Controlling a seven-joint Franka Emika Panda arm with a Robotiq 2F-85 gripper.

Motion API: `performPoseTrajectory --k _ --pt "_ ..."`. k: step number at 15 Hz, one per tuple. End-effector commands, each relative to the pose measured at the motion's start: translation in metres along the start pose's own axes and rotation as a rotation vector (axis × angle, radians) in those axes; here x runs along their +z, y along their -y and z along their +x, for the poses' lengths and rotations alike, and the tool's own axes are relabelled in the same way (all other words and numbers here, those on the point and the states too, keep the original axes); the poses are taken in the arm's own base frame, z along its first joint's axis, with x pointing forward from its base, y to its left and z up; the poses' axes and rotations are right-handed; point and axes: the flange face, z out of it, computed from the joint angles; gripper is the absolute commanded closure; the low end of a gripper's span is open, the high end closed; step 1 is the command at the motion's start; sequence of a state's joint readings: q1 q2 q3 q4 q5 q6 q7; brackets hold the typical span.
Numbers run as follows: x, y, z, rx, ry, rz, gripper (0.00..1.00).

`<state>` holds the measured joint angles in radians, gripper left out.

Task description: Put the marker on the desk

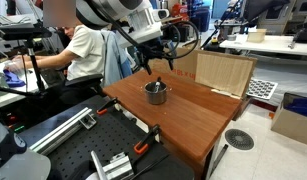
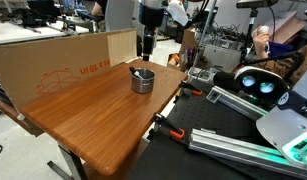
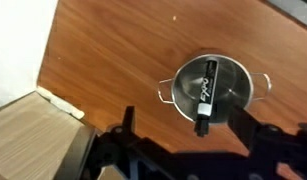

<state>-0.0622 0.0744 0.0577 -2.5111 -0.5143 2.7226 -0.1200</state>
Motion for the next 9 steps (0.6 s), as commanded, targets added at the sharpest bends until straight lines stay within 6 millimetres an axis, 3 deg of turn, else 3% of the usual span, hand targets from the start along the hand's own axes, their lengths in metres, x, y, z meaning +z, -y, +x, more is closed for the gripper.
performPoseTrajectory --k 1,9 --pt "0.0058 -0.0017 0.0014 0.001 0.007 0.020 0.00" --pt "0.0100 -0.0039 0.0059 -0.003 0.007 0.040 0.00"
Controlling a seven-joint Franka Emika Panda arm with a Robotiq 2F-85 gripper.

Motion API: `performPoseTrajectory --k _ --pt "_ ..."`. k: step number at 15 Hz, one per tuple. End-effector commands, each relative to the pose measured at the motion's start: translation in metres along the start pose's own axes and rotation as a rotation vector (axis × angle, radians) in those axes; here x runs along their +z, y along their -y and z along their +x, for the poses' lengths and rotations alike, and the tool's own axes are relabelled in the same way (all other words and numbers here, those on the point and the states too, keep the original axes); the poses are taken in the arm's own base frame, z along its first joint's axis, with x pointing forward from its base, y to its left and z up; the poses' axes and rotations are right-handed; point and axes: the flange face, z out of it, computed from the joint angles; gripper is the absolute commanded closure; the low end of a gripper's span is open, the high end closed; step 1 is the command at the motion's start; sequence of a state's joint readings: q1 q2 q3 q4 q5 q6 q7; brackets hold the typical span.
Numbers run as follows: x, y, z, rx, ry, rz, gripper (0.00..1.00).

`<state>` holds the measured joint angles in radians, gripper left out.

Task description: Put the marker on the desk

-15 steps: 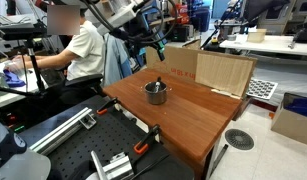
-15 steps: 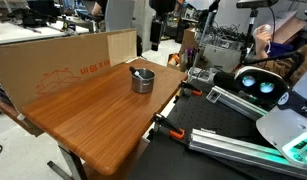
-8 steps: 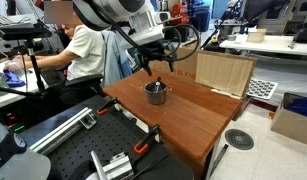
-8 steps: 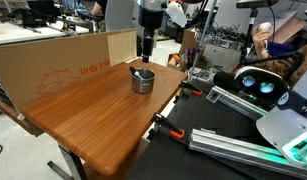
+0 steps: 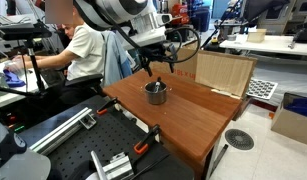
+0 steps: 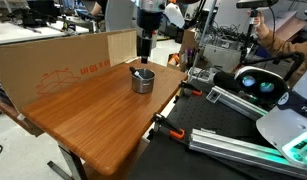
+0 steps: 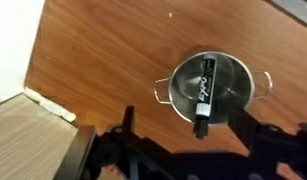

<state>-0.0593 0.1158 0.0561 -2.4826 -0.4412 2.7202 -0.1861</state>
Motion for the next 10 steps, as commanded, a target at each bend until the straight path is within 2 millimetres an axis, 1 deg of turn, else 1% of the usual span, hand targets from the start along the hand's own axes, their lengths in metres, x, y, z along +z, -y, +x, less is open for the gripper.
performPoseTrajectory --k 1,3,4,6,10 --pt "-0.001 0.000 0.000 0.000 0.000 0.001 0.00" --pt "0.001 0.003 -0.001 -0.019 -0.014 -0.005 0.00" --pt "0.005 0.006 0.002 -0.050 -0.026 0.005 0.00" --pt "0.016 0.016 0.007 -0.105 -0.047 0.047 0.00" --pt "0.038 0.035 0.017 -0.134 -0.087 0.145 0.00"
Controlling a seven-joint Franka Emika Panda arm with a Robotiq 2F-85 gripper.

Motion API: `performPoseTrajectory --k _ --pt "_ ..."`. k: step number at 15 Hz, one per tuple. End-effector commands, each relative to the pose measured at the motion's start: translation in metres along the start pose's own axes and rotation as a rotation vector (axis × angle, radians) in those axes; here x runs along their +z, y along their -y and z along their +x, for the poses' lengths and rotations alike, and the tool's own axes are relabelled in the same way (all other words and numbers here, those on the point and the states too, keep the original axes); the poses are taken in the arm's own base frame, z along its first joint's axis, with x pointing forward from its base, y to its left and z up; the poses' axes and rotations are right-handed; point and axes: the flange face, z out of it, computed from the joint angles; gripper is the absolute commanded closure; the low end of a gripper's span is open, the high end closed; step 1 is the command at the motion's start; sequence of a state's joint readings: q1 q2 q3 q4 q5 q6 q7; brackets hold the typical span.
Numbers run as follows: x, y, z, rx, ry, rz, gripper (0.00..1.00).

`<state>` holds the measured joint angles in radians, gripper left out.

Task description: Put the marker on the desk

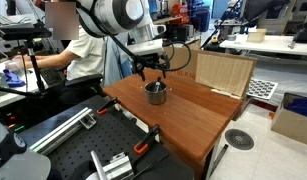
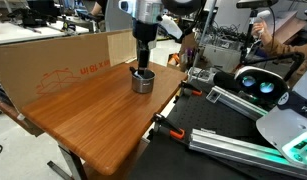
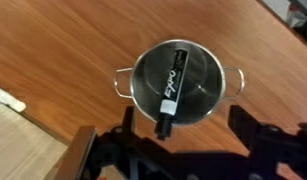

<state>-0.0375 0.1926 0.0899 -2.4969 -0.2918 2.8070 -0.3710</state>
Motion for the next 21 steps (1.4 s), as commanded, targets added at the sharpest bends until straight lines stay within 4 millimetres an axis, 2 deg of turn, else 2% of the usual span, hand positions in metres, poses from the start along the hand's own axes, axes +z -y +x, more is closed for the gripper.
performPoseTrajectory --k 1,5,8,16,17,18,21 --pt "0.017 0.005 0.010 -0.029 -0.057 0.073 0.00" --pt "0.016 0.002 0.012 -0.025 -0.096 0.118 0.00" --pt "0.011 -0.004 0.007 -0.015 -0.113 0.122 0.00" --pt "0.016 -0.026 -0.006 0.049 -0.158 0.172 0.00" --pt "0.017 -0.030 -0.008 0.058 -0.167 0.182 0.25" --pt "0.017 -0.034 -0.011 0.062 -0.168 0.188 0.26" --pt "0.019 -0.043 -0.016 0.067 -0.170 0.191 0.49"
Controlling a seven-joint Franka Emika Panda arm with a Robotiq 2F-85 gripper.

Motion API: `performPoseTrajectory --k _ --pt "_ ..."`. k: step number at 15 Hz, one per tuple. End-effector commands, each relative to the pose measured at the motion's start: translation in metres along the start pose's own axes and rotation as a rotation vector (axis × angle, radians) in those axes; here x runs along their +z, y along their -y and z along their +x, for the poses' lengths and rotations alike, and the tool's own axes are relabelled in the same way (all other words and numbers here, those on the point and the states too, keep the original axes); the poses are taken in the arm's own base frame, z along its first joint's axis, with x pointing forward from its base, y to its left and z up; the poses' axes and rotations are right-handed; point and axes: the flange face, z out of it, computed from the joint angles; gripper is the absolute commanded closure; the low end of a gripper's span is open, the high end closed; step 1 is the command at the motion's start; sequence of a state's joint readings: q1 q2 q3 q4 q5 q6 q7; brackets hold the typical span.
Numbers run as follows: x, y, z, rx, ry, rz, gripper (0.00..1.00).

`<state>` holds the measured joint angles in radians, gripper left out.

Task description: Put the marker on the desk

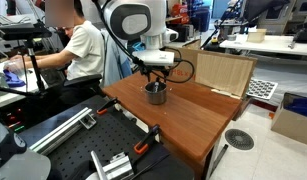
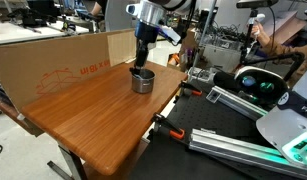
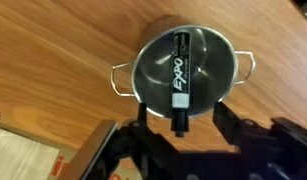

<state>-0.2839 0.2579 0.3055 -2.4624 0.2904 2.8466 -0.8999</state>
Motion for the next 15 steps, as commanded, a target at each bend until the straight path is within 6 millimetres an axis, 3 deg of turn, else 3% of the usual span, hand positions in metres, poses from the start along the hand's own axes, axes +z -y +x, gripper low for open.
performPoseTrajectory --k 1,7,15 --pt "0.001 -0.007 0.000 -0.004 -0.016 0.019 0.58" --pt "0.006 -0.013 0.002 -0.008 0.000 0.028 0.99" --pt "0.008 -0.018 0.008 -0.008 0.020 0.039 0.95"
